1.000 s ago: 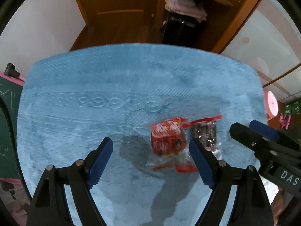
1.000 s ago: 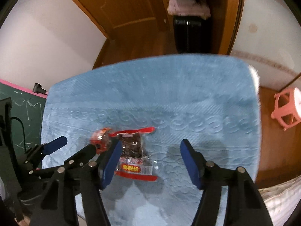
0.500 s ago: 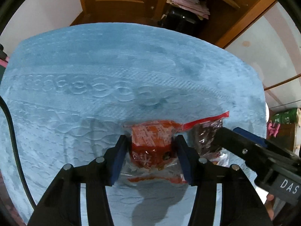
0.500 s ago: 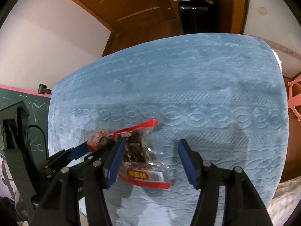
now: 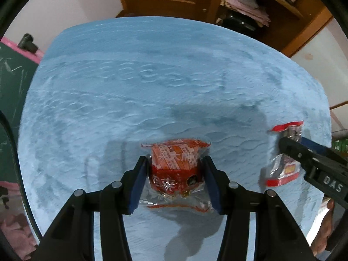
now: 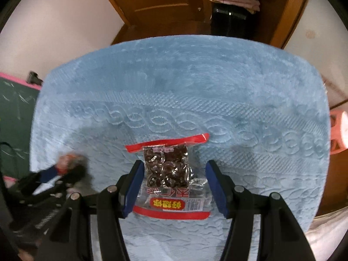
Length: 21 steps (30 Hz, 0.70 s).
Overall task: Organize snacks
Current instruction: 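Carry the red snack and dried-fruit bag into the tray and release them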
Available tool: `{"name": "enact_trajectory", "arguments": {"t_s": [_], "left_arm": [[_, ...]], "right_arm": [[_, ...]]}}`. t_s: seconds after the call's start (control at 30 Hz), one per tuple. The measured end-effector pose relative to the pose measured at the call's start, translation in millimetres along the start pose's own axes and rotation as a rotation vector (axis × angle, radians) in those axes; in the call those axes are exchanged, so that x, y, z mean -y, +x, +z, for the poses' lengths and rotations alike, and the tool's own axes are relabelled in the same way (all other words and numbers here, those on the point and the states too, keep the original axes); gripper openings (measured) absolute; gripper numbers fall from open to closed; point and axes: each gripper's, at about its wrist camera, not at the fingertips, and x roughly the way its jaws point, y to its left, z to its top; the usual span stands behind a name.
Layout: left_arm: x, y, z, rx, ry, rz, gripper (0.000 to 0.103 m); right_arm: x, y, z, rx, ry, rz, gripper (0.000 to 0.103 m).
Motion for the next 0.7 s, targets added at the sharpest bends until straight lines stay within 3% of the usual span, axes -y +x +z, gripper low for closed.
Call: {"name": "enact_trajectory", "arguments": {"t_s": [0.13, 0.33, 0.7], "left_arm": [[-14.6, -20.5, -4.6, 0.019, -0.015, 0.002, 0.049], [-21.9, -78.5, -11.0, 0.085, 0.020, -0.007, 0.049], [-61.5, -220.6, -91.1, 0.190, 0.104, -0.096, 0.049]], "right_arm": [[-11.2, -7.8, -5.8, 0.017, -0.026, -0.043, 0.041], [-22.0, -47.6, -26.9, 0.054, -0.030, -0.013, 0.040], [-58.1, -185.3, -114.2, 0.237, -0.085, 0.026, 0.040]]}}
